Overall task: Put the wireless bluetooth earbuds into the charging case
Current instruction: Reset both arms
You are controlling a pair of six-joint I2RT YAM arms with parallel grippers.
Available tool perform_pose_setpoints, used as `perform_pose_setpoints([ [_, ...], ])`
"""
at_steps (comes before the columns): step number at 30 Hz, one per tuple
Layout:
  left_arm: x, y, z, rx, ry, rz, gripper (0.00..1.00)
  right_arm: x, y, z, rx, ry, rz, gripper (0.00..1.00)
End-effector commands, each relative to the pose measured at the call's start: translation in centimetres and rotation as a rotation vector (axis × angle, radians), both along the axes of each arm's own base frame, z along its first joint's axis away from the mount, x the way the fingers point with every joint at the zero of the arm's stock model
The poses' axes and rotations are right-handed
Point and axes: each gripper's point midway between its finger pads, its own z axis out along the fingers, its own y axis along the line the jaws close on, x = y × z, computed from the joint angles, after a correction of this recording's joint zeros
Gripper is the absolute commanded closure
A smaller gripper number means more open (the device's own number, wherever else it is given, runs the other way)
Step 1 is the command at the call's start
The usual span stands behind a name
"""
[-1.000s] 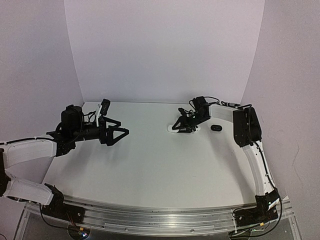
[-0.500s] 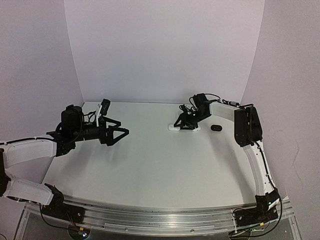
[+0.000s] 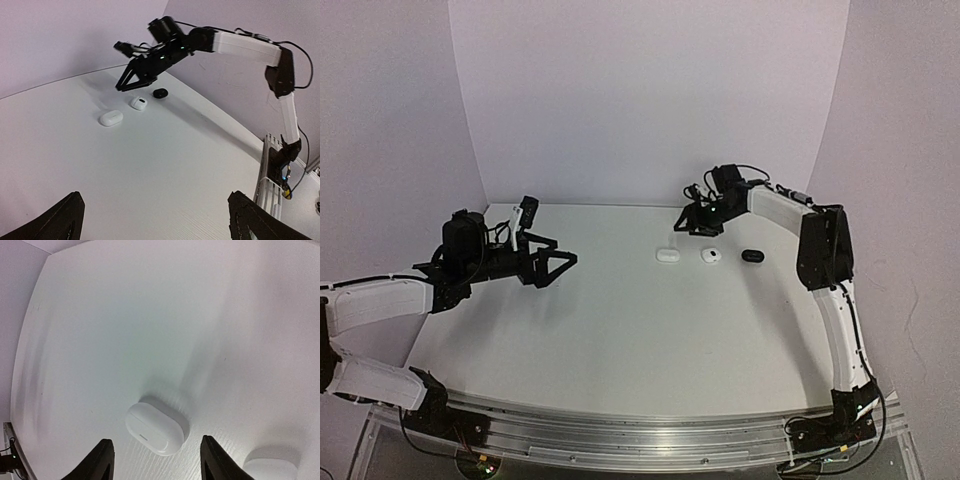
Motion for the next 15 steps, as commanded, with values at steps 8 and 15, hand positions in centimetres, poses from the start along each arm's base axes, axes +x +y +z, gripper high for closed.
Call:
perform_pose_setpoints([
  [8,7.1,14.2,-2.9,0.082,0.032,0.71,0.0,-5.0,-14.2,19.6,-0.206,-0.491,-0.385,0.32],
  [15,5.9,22.4,-5.7,0.157,0.012,0.963,0.0,-16.5,-23.9,16.3,-0.203,-0.653,-0.627,0.18],
])
